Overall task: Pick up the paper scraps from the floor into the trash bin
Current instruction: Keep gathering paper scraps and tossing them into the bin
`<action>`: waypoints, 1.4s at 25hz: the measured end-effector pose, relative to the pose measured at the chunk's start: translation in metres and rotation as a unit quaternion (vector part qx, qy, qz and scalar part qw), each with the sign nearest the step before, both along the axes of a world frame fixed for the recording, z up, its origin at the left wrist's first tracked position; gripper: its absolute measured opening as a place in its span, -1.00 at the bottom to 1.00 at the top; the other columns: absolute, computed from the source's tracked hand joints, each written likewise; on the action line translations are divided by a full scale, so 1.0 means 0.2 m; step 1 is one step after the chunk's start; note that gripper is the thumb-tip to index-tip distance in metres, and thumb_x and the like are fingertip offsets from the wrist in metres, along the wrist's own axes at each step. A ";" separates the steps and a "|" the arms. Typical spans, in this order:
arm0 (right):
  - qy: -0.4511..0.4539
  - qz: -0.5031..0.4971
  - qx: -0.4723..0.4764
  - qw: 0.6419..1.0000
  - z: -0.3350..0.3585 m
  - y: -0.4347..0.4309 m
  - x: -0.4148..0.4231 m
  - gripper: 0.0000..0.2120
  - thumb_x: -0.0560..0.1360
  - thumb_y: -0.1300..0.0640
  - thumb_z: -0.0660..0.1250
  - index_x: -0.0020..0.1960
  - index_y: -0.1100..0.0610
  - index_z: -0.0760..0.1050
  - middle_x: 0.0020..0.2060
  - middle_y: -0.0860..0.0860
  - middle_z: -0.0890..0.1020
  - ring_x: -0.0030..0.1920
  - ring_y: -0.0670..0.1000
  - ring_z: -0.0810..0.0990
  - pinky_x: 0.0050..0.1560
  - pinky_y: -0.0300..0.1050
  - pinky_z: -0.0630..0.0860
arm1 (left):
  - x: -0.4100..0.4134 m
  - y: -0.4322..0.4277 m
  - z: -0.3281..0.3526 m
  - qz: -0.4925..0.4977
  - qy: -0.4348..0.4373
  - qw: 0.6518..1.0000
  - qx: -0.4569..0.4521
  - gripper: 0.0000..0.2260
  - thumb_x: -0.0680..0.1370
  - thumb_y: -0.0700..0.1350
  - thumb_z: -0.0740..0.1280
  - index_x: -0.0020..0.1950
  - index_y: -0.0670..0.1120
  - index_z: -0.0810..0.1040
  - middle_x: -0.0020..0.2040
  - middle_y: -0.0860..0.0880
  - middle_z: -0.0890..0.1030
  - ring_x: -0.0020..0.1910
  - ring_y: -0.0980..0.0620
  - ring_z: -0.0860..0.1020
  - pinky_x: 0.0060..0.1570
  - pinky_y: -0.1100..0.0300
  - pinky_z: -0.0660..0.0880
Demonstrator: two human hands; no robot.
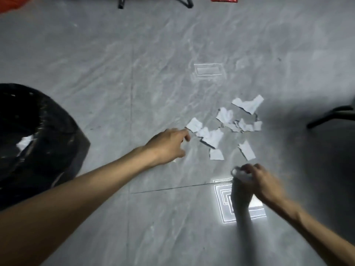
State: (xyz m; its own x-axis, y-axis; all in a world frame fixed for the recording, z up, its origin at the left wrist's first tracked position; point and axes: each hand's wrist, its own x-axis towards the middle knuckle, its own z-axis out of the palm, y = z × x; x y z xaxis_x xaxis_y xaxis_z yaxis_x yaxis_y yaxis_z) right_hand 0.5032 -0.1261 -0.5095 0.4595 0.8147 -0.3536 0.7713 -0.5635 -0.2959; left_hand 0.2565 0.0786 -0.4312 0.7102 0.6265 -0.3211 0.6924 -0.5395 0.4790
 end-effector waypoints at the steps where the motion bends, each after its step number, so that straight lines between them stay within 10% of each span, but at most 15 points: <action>1: -0.011 0.008 0.017 1.000 -0.06 -0.03 0.00 -0.80 0.46 -0.07 0.38 0.04 -0.04 0.53 -0.06 0.00 0.59 -0.09 0.11 0.63 -0.16 -0.02 0.53 | 0.04 0.00 -0.07 -0.015 0.037 0.999 -0.002 -0.60 0.42 -0.08 0.42 0.24 0.00 0.45 0.18 -0.06 0.52 0.13 -0.08 0.52 0.12 0.04 0.47; 6: 0.074 0.008 0.098 0.992 -0.11 -0.03 0.03 -0.88 0.40 0.18 0.46 -0.22 0.06 0.52 -0.28 -0.05 0.59 -0.22 0.04 0.56 -0.25 -0.06 0.47 | 0.09 -0.07 -0.33 0.040 0.074 0.996 0.000 -0.67 0.46 -0.13 0.43 0.17 -0.11 0.44 0.12 -0.08 0.48 0.08 -0.11 0.52 0.06 0.03 0.47; 13: 0.035 0.212 0.156 0.964 -0.09 0.35 -0.08 -0.90 0.41 0.27 0.38 -0.17 0.10 0.52 -0.06 -0.02 0.60 -0.06 0.08 0.53 -0.12 -0.01 0.51 | -0.03 -0.09 -0.52 0.155 -0.150 0.976 -0.042 -0.87 0.35 -0.38 0.49 -0.26 -0.21 0.59 -0.28 0.04 0.52 -0.32 0.24 0.50 -0.26 0.49 0.38; 22: 0.127 -0.018 0.265 0.956 -0.09 0.31 -0.06 -0.71 0.46 0.33 0.28 0.11 0.05 0.50 -0.21 -0.12 0.63 -0.12 -0.28 0.58 -0.10 -0.43 0.44 | -0.14 -0.11 -0.59 0.166 -0.114 0.974 0.104 -0.79 0.37 -0.11 0.53 -0.15 -0.14 0.55 -0.16 -0.02 0.54 -0.13 -0.01 0.48 -0.13 0.07 0.48; 27: 0.015 -0.094 0.193 0.977 -0.18 0.29 0.15 -0.73 0.46 0.36 0.31 0.15 0.27 0.53 -0.03 0.22 0.65 -0.03 0.21 0.62 -0.12 -0.26 0.32 | -0.13 -0.13 -0.58 0.181 -0.123 0.972 0.089 -0.82 0.39 -0.19 0.51 -0.29 -0.17 0.52 -0.30 -0.02 0.51 -0.27 -0.01 0.46 -0.24 0.04 0.46; 35: -0.055 -0.074 0.193 0.977 -0.24 0.27 0.13 -0.95 0.45 0.30 0.31 -0.12 0.20 0.53 -0.12 0.08 0.52 -0.14 0.10 0.45 -0.20 -0.12 0.33 | 0.28 0.25 -0.36 0.190 -0.198 0.961 0.037 -0.86 0.45 -0.13 0.45 -0.23 -0.15 0.55 -0.18 -0.06 0.56 -0.20 -0.02 0.51 -0.16 0.14 0.40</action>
